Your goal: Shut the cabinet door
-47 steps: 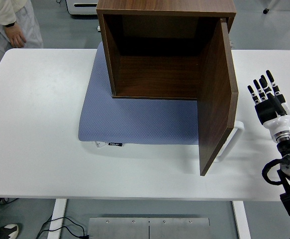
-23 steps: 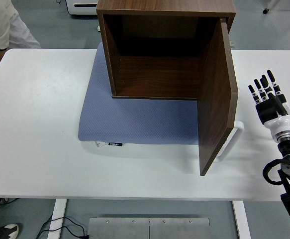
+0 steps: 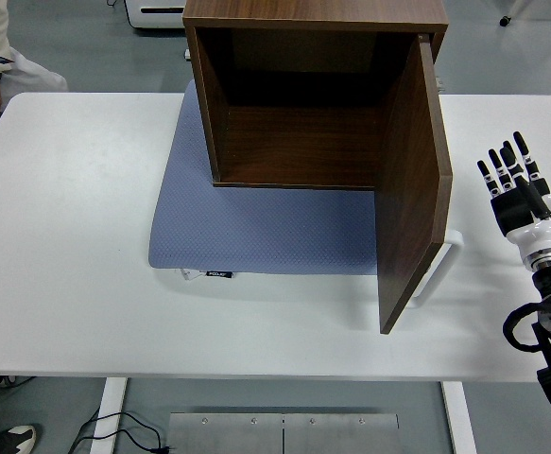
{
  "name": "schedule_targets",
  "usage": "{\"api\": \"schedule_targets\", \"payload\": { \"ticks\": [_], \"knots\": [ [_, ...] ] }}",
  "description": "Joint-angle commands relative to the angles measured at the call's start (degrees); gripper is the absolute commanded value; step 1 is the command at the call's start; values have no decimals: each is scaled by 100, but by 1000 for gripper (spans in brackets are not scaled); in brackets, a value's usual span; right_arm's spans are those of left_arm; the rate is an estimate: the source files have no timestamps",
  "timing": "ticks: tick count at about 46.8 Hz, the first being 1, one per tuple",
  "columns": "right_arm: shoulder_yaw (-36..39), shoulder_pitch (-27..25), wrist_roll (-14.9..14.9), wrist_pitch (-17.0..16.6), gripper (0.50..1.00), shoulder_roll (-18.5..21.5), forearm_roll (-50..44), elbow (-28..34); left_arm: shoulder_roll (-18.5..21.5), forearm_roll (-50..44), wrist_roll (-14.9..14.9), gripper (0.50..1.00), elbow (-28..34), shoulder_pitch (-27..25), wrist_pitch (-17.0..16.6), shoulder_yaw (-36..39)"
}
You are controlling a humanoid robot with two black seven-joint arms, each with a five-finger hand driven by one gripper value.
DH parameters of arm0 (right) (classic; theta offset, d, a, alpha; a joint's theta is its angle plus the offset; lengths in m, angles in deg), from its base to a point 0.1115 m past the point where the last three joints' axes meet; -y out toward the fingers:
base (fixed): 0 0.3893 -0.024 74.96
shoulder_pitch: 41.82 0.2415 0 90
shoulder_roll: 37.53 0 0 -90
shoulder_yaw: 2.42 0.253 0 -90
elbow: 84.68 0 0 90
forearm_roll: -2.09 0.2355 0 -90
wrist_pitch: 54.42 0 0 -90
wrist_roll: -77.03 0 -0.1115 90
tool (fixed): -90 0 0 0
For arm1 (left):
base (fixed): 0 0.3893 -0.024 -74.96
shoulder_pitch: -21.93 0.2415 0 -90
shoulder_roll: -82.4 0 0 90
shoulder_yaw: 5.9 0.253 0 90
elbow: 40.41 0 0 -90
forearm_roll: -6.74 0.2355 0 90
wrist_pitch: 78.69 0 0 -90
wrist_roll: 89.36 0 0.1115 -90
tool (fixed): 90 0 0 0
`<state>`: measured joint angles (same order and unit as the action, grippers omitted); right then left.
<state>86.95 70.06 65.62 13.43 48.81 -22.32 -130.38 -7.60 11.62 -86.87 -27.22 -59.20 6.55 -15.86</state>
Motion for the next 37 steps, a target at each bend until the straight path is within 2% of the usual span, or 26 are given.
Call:
{"api": "schedule_targets", "payload": {
  "ticks": [1, 37],
  "knots": [
    [1, 0, -2, 0, 1000, 6, 7, -9, 0, 4, -3, 1000, 0, 0, 1, 2],
    [19, -26, -45, 9, 1000, -3, 7, -44, 0, 4, -3, 1000, 0, 0, 1, 2]
  ]
}}
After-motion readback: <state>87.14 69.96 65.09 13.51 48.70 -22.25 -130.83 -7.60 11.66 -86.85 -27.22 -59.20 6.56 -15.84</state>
